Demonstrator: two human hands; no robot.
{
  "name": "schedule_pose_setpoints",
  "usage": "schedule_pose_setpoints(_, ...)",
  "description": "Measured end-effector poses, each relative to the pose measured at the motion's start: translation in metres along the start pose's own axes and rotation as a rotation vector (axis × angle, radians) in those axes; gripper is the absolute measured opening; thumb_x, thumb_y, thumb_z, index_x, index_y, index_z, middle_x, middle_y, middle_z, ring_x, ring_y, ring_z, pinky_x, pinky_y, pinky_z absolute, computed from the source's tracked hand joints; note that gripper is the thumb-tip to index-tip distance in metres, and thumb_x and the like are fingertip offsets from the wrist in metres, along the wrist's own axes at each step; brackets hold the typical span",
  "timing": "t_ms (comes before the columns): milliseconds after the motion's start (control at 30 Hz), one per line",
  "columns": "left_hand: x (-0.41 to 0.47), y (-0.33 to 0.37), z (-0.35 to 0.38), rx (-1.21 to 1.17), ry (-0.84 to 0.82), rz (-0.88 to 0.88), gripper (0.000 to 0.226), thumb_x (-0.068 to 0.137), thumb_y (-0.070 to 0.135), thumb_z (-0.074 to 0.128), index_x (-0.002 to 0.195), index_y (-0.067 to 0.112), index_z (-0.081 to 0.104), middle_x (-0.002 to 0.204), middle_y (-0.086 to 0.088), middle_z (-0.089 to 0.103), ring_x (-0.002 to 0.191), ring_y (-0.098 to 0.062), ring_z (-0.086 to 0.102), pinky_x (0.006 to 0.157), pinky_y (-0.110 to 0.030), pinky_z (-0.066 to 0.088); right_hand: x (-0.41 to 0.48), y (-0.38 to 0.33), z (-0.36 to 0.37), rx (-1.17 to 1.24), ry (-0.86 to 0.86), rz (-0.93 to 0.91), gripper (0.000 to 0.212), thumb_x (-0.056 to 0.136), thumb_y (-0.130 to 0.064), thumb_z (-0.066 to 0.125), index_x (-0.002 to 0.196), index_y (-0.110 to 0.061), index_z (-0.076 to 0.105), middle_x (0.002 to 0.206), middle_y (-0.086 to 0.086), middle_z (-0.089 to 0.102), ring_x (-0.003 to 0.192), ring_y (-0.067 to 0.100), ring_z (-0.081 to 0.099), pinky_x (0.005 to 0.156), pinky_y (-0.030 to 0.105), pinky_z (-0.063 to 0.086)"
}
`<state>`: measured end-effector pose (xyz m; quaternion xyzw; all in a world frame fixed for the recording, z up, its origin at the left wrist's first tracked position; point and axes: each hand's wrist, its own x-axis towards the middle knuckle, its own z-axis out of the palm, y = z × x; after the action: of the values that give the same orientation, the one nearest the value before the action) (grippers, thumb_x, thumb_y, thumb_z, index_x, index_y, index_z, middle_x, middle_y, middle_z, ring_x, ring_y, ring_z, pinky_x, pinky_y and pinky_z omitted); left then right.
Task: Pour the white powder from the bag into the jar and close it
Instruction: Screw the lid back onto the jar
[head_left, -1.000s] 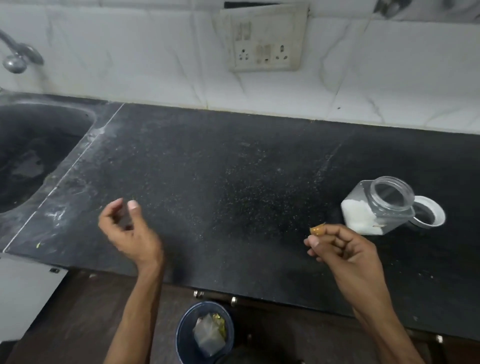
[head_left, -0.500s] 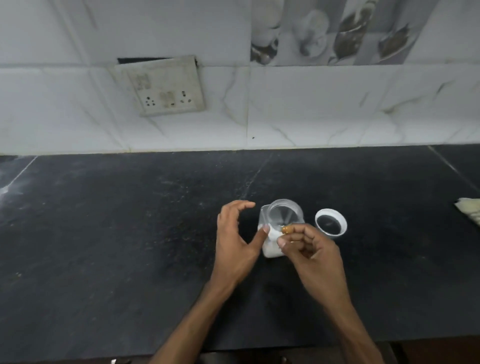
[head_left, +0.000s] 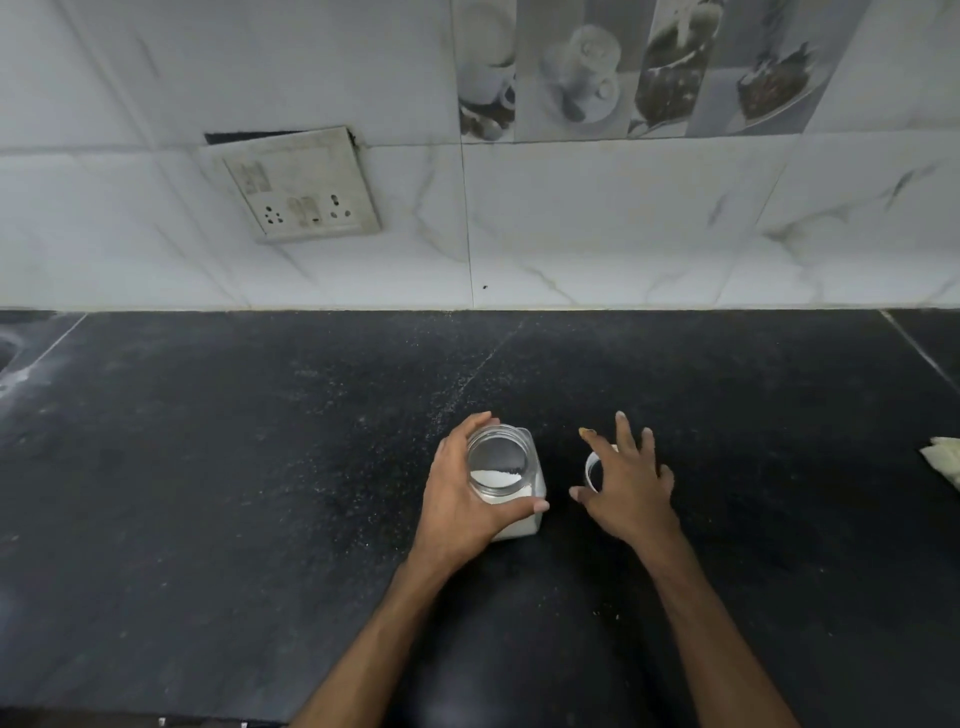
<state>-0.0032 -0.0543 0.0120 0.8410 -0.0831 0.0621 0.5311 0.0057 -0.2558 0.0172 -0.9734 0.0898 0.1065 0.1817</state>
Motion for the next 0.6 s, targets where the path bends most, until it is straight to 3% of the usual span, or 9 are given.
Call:
schedule_pose_setpoints(133, -0.001, -0.003, 0.002, -0.02, 0.034, 0.026, 0.1, 0.046, 0.055, 0.091, 0.132, 0.044, 0.042, 0.133, 0.027, 0.05, 0.129, -0.007, 0.049, 0.109, -0.028, 0.04, 0.014, 0.01, 0.012, -0.008, -0.103, 0.063, 0.084, 0.09, -0.036, 0.069, 0.154, -0.04, 0.015, 0.166, 0.003, -0.008, 0.152, 0.034, -0.005, 0.114, 0.062, 0.022)
schedule_pose_setpoints(233, -0.001, -0.003, 0.002, -0.013, 0.043, 0.05, 0.096, 0.047, 0.058, 0.09, 0.128, 0.054, 0.039, 0.132, 0.032, 0.048, 0.129, -0.005, 0.048, 0.107, -0.023, 0.038, 0.014, 0.012, 0.017, -0.03, -0.054, 0.048, 0.078, 0.089, -0.032, 0.07, 0.153, -0.039, 0.025, 0.163, 0.004, 0.013, 0.149, 0.03, 0.014, 0.111, 0.055, 0.035)
schedule_pose_setpoints(300, -0.001, -0.003, 0.003, -0.017, 0.055, 0.05, 0.093, 0.047, 0.057, 0.09, 0.126, 0.055, 0.04, 0.132, 0.029, 0.05, 0.128, -0.006, 0.048, 0.108, -0.027, 0.039, 0.01, 0.009, 0.01, 0.042, -0.001, 0.067, 0.077, 0.086, -0.032, 0.073, 0.15, -0.038, 0.032, 0.154, 0.003, 0.026, 0.14, 0.027, 0.028, 0.107, 0.048, 0.041)
schedule_pose_setpoints(367, -0.001, -0.004, 0.002, -0.018, 0.059, 0.054, 0.092, 0.048, 0.058, 0.09, 0.127, 0.051, 0.042, 0.132, 0.027, 0.051, 0.128, -0.008, 0.049, 0.109, -0.034, 0.041, 0.001, 0.004, -0.003, 0.233, 0.097, 0.057, 0.076, 0.081, -0.035, 0.077, 0.148, -0.035, 0.039, 0.139, 0.001, 0.034, 0.128, 0.024, 0.039, 0.103, 0.04, 0.044)
schedule_pose_setpoints(467, -0.002, -0.003, 0.0, -0.006, 0.051, 0.069, 0.093, 0.049, 0.062, 0.088, 0.128, 0.049, 0.04, 0.133, 0.03, 0.048, 0.129, -0.008, 0.048, 0.109, -0.041, 0.042, -0.021, -0.019, -0.03, 0.601, 0.403, -0.043, 0.065, 0.071, -0.042, 0.084, 0.129, -0.036, 0.054, 0.122, -0.005, 0.039, 0.106, 0.011, 0.05, 0.091, 0.029, 0.043)
schedule_pose_setpoints(600, -0.002, -0.001, -0.001, -0.003, 0.051, 0.075, 0.097, 0.049, 0.063, 0.087, 0.129, 0.059, 0.031, 0.134, 0.036, 0.043, 0.129, -0.006, 0.047, 0.109, -0.044, 0.041, -0.045, -0.064, -0.041, 1.038, 0.601, -0.207, 0.056, 0.059, -0.048, 0.086, 0.099, -0.033, 0.051, 0.118, -0.002, 0.052, 0.107, 0.012, 0.061, 0.09, 0.035, 0.055)
